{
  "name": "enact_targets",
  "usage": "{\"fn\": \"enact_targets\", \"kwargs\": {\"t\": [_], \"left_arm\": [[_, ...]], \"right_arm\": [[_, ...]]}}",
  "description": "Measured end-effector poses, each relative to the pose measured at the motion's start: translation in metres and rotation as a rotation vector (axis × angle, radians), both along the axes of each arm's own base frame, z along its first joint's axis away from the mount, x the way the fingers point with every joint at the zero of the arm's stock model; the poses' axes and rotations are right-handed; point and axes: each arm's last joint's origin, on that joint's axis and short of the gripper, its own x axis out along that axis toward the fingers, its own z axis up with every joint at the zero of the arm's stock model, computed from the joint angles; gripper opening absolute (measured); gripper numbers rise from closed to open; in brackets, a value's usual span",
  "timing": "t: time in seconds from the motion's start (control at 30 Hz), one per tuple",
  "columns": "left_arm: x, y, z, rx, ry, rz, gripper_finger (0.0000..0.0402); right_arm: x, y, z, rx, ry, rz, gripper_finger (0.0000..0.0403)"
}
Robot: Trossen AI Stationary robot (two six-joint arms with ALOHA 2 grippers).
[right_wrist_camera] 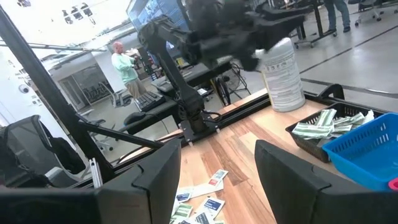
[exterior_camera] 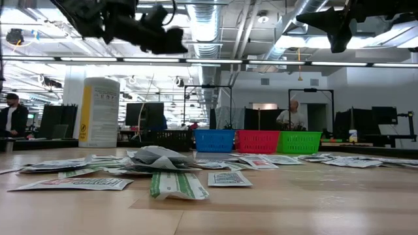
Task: Pick & Place First Aid Supplies
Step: Put the green bandage pack in the black bin
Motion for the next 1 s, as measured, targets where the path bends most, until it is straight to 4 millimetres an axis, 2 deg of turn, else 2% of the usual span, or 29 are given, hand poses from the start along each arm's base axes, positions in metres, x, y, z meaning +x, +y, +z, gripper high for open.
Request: {"fn": "enact_targets", "kwargs": {"t": [0.23, 0.5, 0.8, 1.0], "left_arm": [[-0.006, -0.029, 0.012, -0.262, -0.104, -0.412, 0.0108], [-0.003, -0.054, 0.014, -0.572, -0.147, -0.786, 0.0108], [-0.003, -0.094, 0.017, -0.752, -0.090, -1.079, 0.0108], [-0.003, -0.119, 0.017, -0.790, -0.052, -1.178, 0.0108]], "right_arm": [[0.001, -0.005, 0.000, 0.000, 0.001, -0.032, 0.0200], [0.005, -0.011, -0.006, -0.022, 0.051, -0.046, 0.0200], [0.018, -0.009, -0.020, -0.028, 0.141, 0.088, 0.0200], [0.025, -0.009, -0.030, -0.032, 0.199, 0.185, 0.0200]]}}
